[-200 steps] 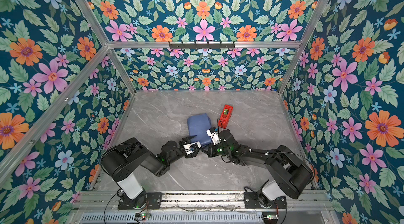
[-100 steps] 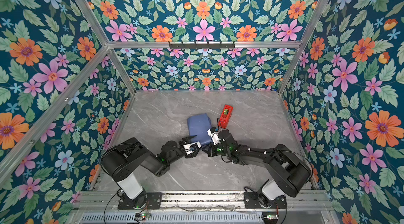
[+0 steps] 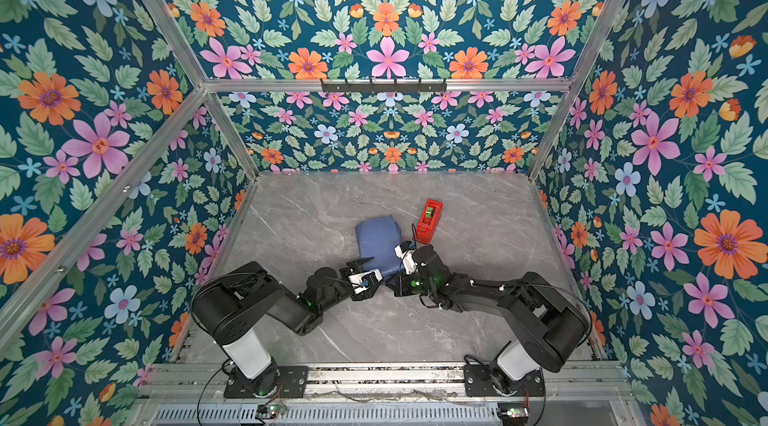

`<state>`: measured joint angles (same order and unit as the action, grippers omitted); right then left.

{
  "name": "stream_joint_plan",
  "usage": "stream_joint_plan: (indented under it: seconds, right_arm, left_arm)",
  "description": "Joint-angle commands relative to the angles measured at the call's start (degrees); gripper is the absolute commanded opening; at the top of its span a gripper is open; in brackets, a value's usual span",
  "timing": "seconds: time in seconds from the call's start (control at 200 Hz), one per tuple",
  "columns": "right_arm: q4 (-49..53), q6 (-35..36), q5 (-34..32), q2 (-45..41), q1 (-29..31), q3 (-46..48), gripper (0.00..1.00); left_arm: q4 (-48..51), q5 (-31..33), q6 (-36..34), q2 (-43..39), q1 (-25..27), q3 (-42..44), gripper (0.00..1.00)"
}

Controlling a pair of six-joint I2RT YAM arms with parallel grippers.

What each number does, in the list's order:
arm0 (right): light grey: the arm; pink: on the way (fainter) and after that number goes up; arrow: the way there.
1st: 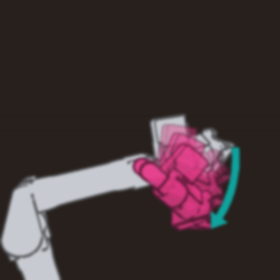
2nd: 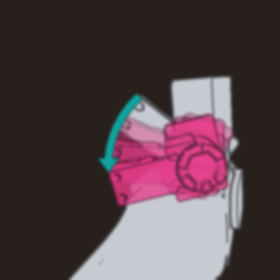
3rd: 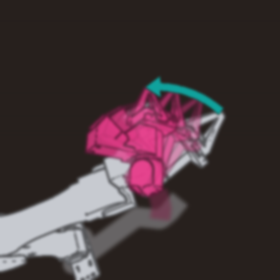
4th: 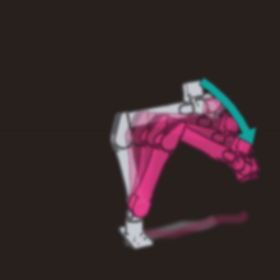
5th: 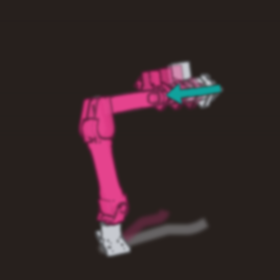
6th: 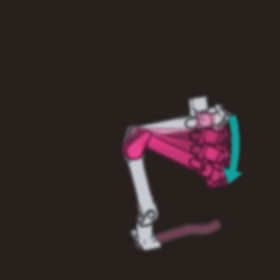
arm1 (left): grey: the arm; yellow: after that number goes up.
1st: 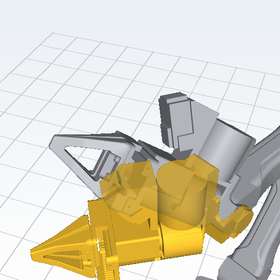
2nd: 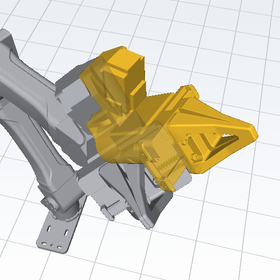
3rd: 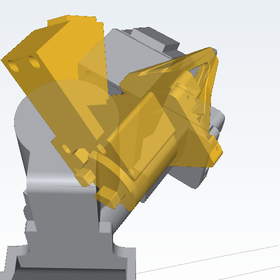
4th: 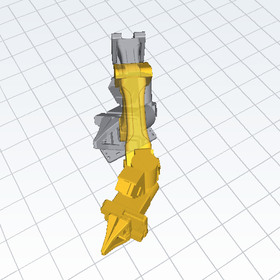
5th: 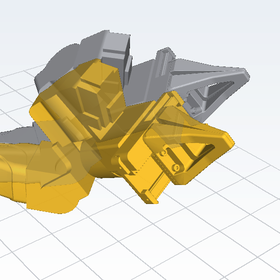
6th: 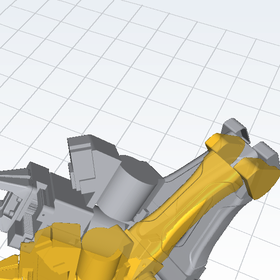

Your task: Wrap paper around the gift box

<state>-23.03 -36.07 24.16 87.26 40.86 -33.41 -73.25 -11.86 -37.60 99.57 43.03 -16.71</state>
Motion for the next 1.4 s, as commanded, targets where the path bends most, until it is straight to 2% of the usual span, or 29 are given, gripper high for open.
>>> stream_joint_plan:
  seconds: [0.0,0.925,1.395]
  right_arm:
    - [1.12,-0.11,-1.35,0.10,0.05,-0.64,0.00]
    - [1.76,-3.86,-3.94,1.68,0.07,-2.90,0.00]
    - [1.75,-6.97,-5.09,1.24,0.05,-2.72,0.13]
  left_arm:
    - [2.15,-0.65,1.06,0.36,-0.05,-0.17,0.75]
    - [2.15,-0.80,1.43,0.54,-0.08,-0.43,0.75]
    - [2.41,-0.84,1.55,0.54,-0.09,-0.69,0.75]
